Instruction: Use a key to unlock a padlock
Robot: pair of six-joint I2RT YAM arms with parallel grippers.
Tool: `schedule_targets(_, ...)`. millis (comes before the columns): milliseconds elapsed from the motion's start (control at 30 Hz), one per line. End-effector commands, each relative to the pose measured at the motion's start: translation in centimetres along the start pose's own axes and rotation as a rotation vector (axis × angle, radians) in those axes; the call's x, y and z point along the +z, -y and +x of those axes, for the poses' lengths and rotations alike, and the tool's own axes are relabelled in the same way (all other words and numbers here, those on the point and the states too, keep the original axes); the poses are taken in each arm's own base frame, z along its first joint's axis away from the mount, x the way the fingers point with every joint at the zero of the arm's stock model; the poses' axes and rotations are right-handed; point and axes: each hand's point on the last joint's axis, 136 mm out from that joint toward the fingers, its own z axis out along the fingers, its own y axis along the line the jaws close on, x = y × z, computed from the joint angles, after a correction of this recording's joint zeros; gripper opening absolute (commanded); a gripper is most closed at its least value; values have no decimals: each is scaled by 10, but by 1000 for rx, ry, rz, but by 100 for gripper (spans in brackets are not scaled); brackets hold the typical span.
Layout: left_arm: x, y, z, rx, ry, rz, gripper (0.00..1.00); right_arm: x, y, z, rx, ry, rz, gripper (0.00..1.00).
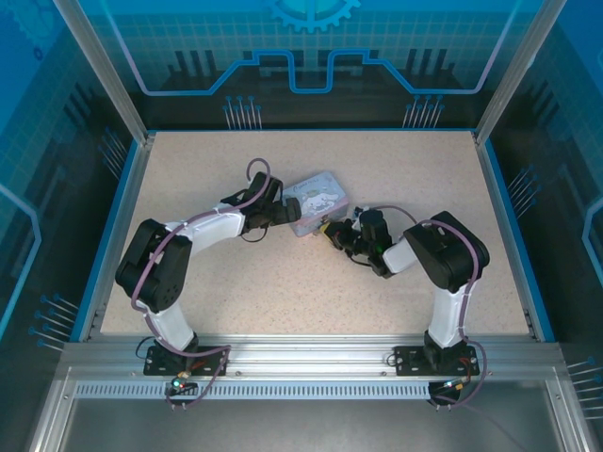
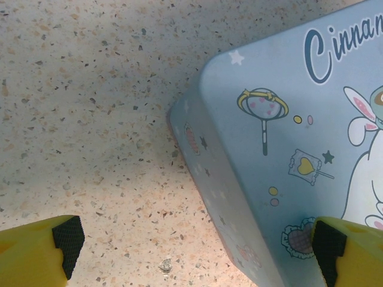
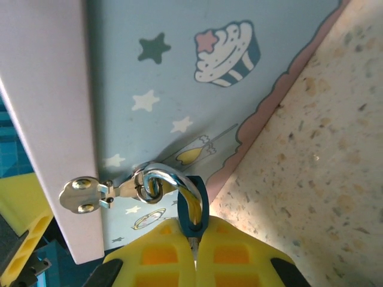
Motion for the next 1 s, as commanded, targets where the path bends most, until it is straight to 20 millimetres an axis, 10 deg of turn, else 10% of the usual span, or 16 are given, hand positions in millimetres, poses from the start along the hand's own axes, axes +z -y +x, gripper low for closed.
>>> schedule_targets(0, 17, -36, 46, 16, -140, -135, 99, -10, -10, -26, 33, 88, -28, 0)
schedule_targets(733, 22, -40, 52, 14, -157, -148, 99, -15, -20, -72, 21, 22, -98, 0)
schedule_targets(967, 24, -40, 52, 14, -160, -149, 98, -28, 4, -62, -146, -141, 283, 0)
